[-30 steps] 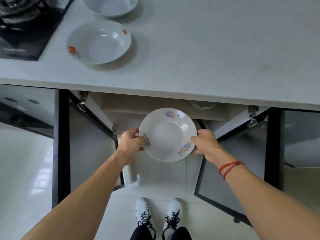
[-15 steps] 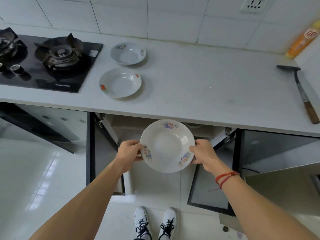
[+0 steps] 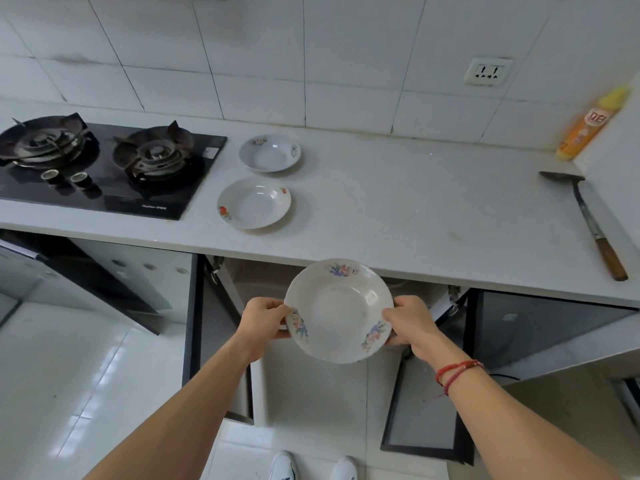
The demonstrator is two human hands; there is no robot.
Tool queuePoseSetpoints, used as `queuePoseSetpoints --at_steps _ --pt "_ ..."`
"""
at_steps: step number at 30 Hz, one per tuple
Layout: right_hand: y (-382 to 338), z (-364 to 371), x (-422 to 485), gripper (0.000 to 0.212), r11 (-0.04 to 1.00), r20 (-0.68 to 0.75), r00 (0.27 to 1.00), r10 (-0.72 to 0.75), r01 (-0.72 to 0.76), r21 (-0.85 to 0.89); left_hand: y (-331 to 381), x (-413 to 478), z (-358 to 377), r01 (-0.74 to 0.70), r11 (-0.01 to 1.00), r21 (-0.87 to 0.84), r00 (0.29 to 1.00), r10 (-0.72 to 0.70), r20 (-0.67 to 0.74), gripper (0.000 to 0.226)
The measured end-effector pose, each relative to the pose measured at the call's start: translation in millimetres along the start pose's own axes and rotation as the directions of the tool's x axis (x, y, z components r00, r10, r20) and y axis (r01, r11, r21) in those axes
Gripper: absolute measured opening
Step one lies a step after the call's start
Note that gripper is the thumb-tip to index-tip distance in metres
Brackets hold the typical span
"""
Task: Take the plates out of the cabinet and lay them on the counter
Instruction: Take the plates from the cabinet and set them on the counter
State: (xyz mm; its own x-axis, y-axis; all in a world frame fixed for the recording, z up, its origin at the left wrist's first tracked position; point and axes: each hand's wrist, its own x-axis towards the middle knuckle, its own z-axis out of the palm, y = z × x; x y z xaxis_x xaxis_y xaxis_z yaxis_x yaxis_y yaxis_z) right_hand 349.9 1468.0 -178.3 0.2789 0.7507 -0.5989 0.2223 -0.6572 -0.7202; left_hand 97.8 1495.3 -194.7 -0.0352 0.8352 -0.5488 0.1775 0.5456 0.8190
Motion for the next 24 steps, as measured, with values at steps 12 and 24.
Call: queuePoseSetpoints --at_steps 12,24 --pt "-19.3 -22.5 20.5 0.017 0.997 -0.001 0.997 -0.081 0.081 0.017 29.1 11.4 13.3 -0.031 1.000 -0.006 0.999 0.031 -0.015 0.017" --pt "-67.0 -19.4 96.6 0.018 0.996 -0.040 0.995 -0.087 0.087 0.002 72.6 89.4 18.0 -0.046 0.999 -0.025 0.998 0.045 -0.033 0.015"
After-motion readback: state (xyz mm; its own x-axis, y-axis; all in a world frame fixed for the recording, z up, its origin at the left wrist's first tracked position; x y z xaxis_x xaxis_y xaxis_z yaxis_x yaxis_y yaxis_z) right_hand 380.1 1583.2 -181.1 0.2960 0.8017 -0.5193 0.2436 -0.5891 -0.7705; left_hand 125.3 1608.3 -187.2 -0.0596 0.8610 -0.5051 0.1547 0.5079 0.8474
